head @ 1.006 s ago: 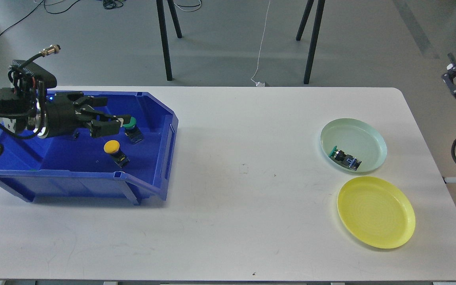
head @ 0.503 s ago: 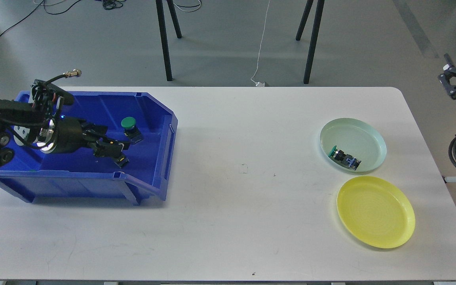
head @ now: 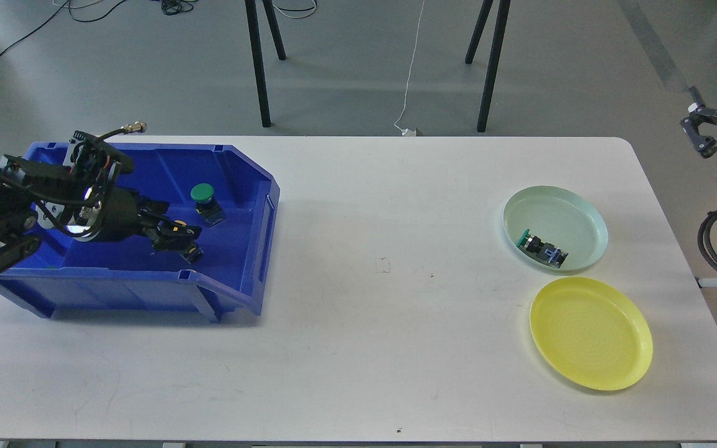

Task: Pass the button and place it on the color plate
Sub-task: 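Grasp the yellow button in the bin with the left gripper, then lift the yellow button out of the bin toward the right gripper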

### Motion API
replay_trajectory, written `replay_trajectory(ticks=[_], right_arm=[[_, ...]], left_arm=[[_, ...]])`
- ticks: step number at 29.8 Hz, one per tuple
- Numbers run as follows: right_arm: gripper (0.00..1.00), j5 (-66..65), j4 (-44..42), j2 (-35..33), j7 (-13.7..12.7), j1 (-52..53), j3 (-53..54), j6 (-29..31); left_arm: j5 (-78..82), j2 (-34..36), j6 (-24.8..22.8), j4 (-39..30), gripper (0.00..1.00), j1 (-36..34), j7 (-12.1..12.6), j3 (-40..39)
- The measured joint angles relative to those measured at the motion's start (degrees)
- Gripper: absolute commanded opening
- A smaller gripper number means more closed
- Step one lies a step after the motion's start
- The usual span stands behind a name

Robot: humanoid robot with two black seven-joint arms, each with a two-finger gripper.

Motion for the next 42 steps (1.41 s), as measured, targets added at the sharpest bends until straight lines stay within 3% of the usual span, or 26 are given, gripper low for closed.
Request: replay_trajectory(ticks=[8, 13, 17, 33, 42], right_arm=[[0.94, 0.0, 0.0, 0.0, 0.0, 0.0, -0.1, 0.0], [0.94, 0.0, 0.0, 0.0, 0.0, 0.1, -0.3, 0.0], [0.94, 0.0, 0.0, 0.0, 0.0, 0.0, -0.3, 0.0], [0.94, -0.1, -0.1, 0.0, 0.0, 0.0, -0.5, 0.0], [0.95, -0.3, 0.0, -0.1, -0.2, 0.1, -0.5, 0.0]], left_arm=[[0.0, 0.0, -0.1, 0.4, 0.62, 0.1, -0.2, 2.1], [0.2, 0.0, -0.1, 1.1, 0.41, -0.1, -0.3, 2.2], [0.2, 0.0, -0.2, 1.2, 0.36, -0.5, -0.5, 2.2], [-0.3, 1.7, -0.9, -1.2, 0.34, -3.2, -3.2, 1.5], [-1.5, 14.8, -5.9, -15.8, 0.35, -10.2, -4.0, -2.1]])
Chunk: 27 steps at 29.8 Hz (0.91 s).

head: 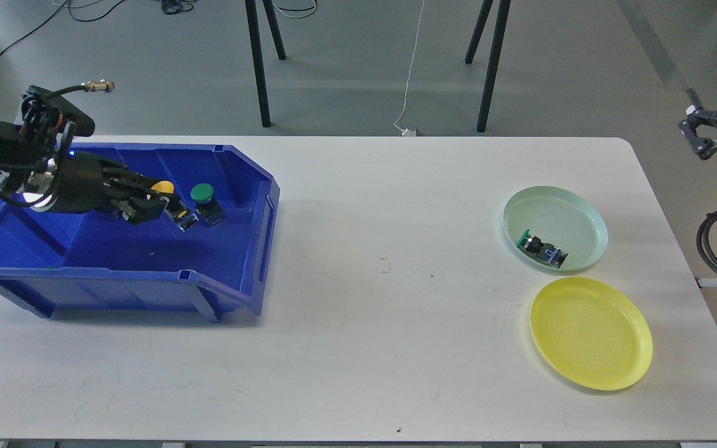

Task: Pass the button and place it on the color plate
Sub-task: 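Lift the yellow button out of the bin toward the right gripper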

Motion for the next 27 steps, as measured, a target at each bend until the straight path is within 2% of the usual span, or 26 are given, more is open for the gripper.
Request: replay_trajectory(ticks=[4, 7, 12, 17, 20, 23, 27], right_arm=[[0.95, -0.3, 0.4, -0.7, -0.1, 0.0, 0.0, 0.0], [0.95, -0.4, 1.6, -0.9, -0.1, -0.2, -0.1, 0.0], [0.96, -0.7, 8.1, -2.3, -0.1, -1.9, -0.9, 0.0], [0.95, -3.5, 16.0, -3.2, 0.0, -2.5, -3.5, 0.0], [0.94, -5.8, 22.4, -3.3, -0.1, -2.6, -4.9, -2.6], [0.91, -8.7, 29.3, -2.9, -0.2, -2.9, -10.0, -6.4], [0.88, -10.2, 35.1, -1.6, -0.1, -3.0, -15.5, -8.5]], left_arm=[[-6.3, 1.9, -1.6, -2.0, 0.32, -1.9, -0.9, -7.5], [-15.6, -1.3, -1.4, -2.0, 0.32, -1.9, -1.0, -11.8], [-26.2, -10.0, 4.3, -0.6, 0.32, -1.2, 1.2, -12.9], [-27.6, -22.5, 11.1, 3.6, 0.31, 1.0, 1.6, -13.2], [-27.5, -30.2, 14.2, 7.6, 0.31, 1.8, 1.6, -13.2], [-27.3, -36.6, 15.5, 12.2, 0.31, 1.9, 1.6, -13.2], [-27.0, -42.4, 15.9, 16.9, 0.31, 1.9, 1.5, -13.2]])
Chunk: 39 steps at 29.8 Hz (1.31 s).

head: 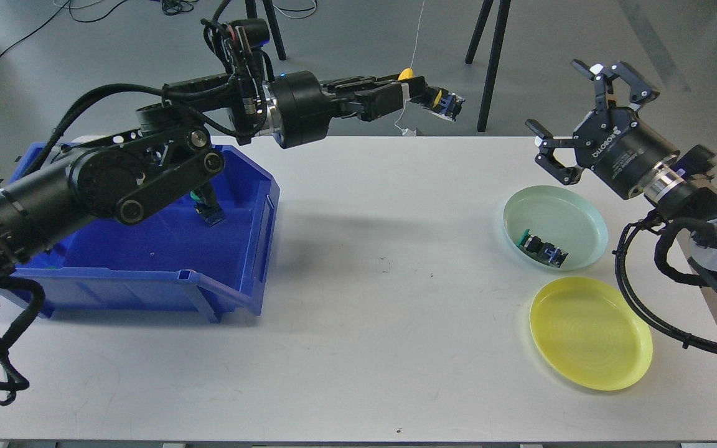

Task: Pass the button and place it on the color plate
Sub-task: 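Lift the yellow button out of the bin toward the right gripper, then hand the yellow button from the left gripper to the right gripper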

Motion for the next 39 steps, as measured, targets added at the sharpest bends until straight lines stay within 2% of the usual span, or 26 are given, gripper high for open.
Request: replay_trajectory(ticks=[6, 17, 19, 29, 34, 37, 39], right_arm=[[0.82, -0.5, 2.5, 3.6, 0.0, 0.0, -3.2, -0.6], [0.80, -1.9, 2.9, 7.4, 0.1, 1.3, -2.7, -0.5], [0.72, -1.9, 2.8, 7.5, 0.1, 1.3, -2.6, -0.5], [0.19, -3.6, 2.9, 7.6, 0.1, 1.6, -2.6, 0.0], [0.14, -3.9, 2.8, 7.6, 0.0, 1.9, -2.6, 0.0], [0.13, -3.9, 2.8, 7.6, 0.0, 2.1, -2.6, 0.0], [0.13, -3.9, 2.8, 7.6, 0.0, 2.1, -2.6, 0.0]], left_arm=[[0.0, -3.0, 0.7, 3.2, 0.31, 0.0, 0.0, 0.1], [0.1, -3.6, 0.7, 3.3, 0.31, -0.1, 0.0, 0.5], [0.1, -3.9, 0.7, 3.3, 0.31, -0.1, 0.1, 0.6], [0.1, -4.0, 0.7, 3.3, 0.31, -0.1, 0.1, 0.7], [0.2, -4.0, 0.7, 3.3, 0.35, -0.1, 0.1, 0.8], [0.2, -4.0, 0.7, 3.3, 0.50, -0.1, 0.1, 0.8], [0.3, -4.0, 0.7, 3.3, 0.55, -0.1, 0.0, 0.8]])
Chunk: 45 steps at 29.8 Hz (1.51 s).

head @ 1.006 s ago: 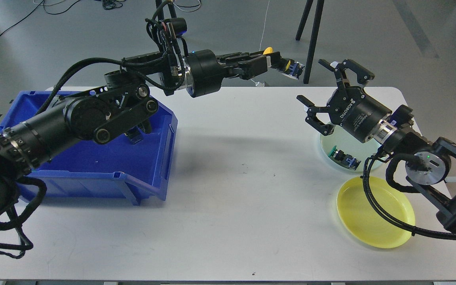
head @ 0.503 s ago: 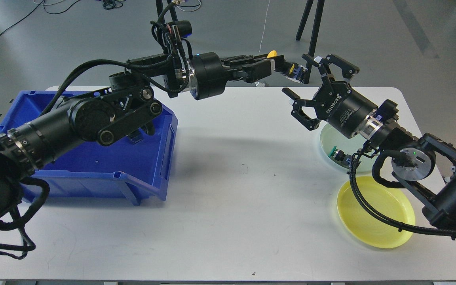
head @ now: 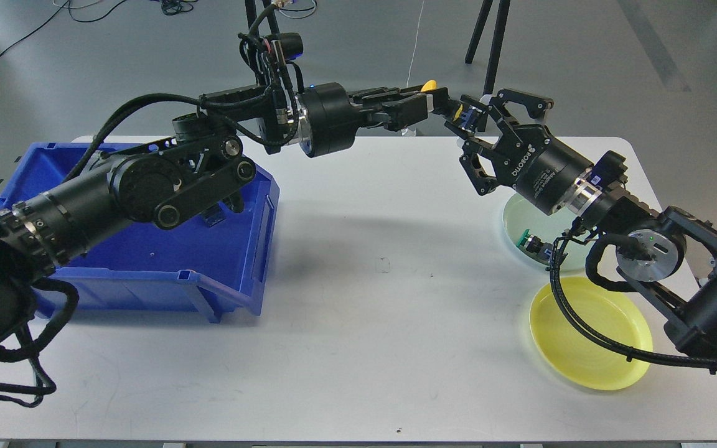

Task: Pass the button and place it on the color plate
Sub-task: 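Hand the yellow button from the left gripper to the right gripper, then carry the yellow button onto the yellow plate and open right gripper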

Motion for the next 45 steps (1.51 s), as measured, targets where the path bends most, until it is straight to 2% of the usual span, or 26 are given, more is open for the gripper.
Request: replay_trajectory(ticks=[9, 13, 17, 22, 26, 32, 39, 45], right_arm=[[0.14, 0.0, 0.1, -0.3, 0.0, 0.1, 0.2, 0.0], [0.14, 0.0, 0.0, -0.9, 0.2, -0.2, 0.2, 0.0], [0.14, -0.7, -0.1, -4.8, 0.2, -1.1, -0.3, 0.0], [0.14, -4.9, 0.9, -12.7, 0.5, -4.3, -0.9, 1.4], [0.14, -5.7, 2.0, -19.7, 0.5, -8.5, -1.0, 4.8], [0.15, -8.2, 6.3, -29.6, 0.6, -16.2, -2.6, 5.9], [0.15, -9.2, 6.2, -32.4, 0.6, -25.0, -2.9, 5.5], [0.15, -9.2, 5.9, -32.3, 0.6, -28.5, -3.3, 3.8]], left_arm=[[-0.2, 0.1, 0.0, -0.2, 0.80, 0.1, -0.4, -0.6], [-0.7, 0.3, 0.0, -0.3, 0.87, 0.1, -0.7, -1.6], [-3.6, 0.8, -0.1, -0.3, 0.97, 1.2, -0.8, -5.8], [-16.0, 1.3, -0.6, 0.0, 0.99, 3.8, -0.7, -12.3], [-23.0, 1.9, -0.7, 0.3, 0.99, 5.0, -0.6, -13.1], [-24.4, 1.8, -0.7, 0.7, 0.99, 6.2, -0.6, -13.4], [-24.2, 2.5, -0.7, 0.8, 0.99, 6.2, -0.7, -13.6], [-24.1, 2.5, -0.7, 0.8, 0.99, 6.2, -0.7, -13.2]])
